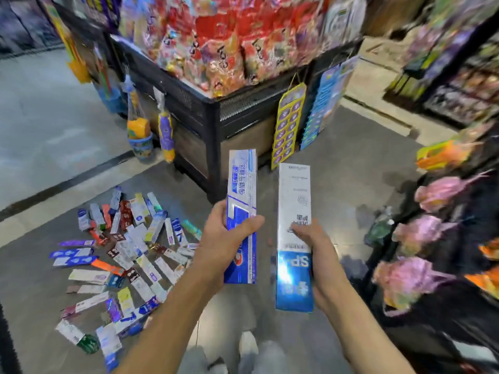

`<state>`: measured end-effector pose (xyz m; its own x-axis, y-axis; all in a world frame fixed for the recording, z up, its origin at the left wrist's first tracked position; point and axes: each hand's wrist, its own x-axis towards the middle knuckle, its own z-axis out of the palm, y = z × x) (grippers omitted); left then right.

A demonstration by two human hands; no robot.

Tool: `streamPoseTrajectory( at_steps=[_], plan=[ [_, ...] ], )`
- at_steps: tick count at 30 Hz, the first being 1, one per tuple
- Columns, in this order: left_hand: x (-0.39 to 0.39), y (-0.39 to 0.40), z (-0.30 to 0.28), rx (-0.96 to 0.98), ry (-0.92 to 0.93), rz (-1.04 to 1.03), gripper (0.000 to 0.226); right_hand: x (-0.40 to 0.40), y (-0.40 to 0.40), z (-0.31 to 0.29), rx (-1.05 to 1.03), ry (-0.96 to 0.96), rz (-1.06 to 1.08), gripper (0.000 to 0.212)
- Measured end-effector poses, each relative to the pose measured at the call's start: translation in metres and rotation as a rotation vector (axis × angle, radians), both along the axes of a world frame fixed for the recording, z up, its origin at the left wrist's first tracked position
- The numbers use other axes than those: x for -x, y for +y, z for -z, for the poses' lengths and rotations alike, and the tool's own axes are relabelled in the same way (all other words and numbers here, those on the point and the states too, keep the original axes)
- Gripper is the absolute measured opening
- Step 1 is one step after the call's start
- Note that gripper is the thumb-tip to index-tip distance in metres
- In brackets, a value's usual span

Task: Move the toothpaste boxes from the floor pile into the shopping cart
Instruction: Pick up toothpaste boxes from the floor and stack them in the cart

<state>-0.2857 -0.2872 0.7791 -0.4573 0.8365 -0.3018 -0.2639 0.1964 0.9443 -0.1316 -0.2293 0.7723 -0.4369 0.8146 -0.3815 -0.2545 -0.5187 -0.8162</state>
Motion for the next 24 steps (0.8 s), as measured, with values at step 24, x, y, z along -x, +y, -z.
streamPoseTrajectory(
  at_steps=[24],
  plan=[
    [-0.5,-0.204,0.006,-0.202,0.217,1.535,0.049,-0.447,-0.448,-0.014,0.015,-0.32,1.47,0.063]
  ],
)
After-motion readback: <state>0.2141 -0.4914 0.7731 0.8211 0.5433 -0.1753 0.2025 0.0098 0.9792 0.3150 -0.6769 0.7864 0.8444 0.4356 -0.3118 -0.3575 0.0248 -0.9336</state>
